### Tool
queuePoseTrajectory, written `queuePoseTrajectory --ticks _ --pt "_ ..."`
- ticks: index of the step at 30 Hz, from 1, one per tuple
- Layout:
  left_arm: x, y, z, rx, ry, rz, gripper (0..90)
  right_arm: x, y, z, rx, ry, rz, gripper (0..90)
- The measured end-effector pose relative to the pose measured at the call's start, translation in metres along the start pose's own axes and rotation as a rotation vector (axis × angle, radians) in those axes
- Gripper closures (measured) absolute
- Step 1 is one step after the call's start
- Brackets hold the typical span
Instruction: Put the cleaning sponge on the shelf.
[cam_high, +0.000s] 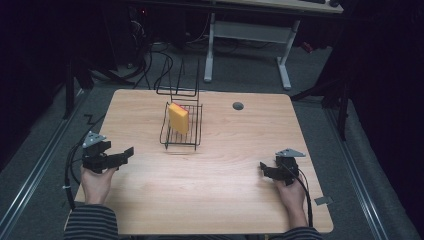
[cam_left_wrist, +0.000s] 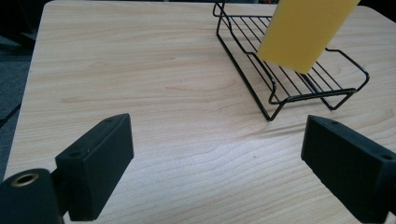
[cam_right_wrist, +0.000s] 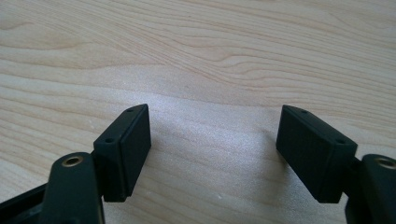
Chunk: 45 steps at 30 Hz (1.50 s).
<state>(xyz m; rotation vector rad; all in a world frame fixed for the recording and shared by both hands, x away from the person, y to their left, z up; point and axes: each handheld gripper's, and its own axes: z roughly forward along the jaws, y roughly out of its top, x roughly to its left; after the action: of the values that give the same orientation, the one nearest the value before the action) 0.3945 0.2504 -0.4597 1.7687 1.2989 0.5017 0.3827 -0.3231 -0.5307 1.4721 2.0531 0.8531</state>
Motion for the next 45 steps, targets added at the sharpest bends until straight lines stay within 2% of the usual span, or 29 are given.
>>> queuePoseTrajectory --ticks 10,22,27,37,45 --pt "0.001 -0.005 0.006 0.015 0.008 -0.004 10.7 0.0 0.0 0.0 0.0 0.0 0.0 26.6" --pt "0.002 -0.015 0.022 0.053 0.014 -0.012 11.3 0.0 0.0 0.0 0.0 -0.001 0.0 26.6" --pt "0.002 -0.018 0.027 0.068 0.025 -0.003 11.6 0.0 0.0 0.0 0.0 -0.001 0.001 26.6" --pt "0.003 -0.027 0.037 0.087 0.026 -0.021 11.7 0.0 0.0 0.0 0.0 -0.001 0.001 26.6" --pt "0.003 -0.03 0.047 0.109 0.043 -0.008 12.1 0.0 0.0 0.0 -0.001 -0.001 0.001 26.6"
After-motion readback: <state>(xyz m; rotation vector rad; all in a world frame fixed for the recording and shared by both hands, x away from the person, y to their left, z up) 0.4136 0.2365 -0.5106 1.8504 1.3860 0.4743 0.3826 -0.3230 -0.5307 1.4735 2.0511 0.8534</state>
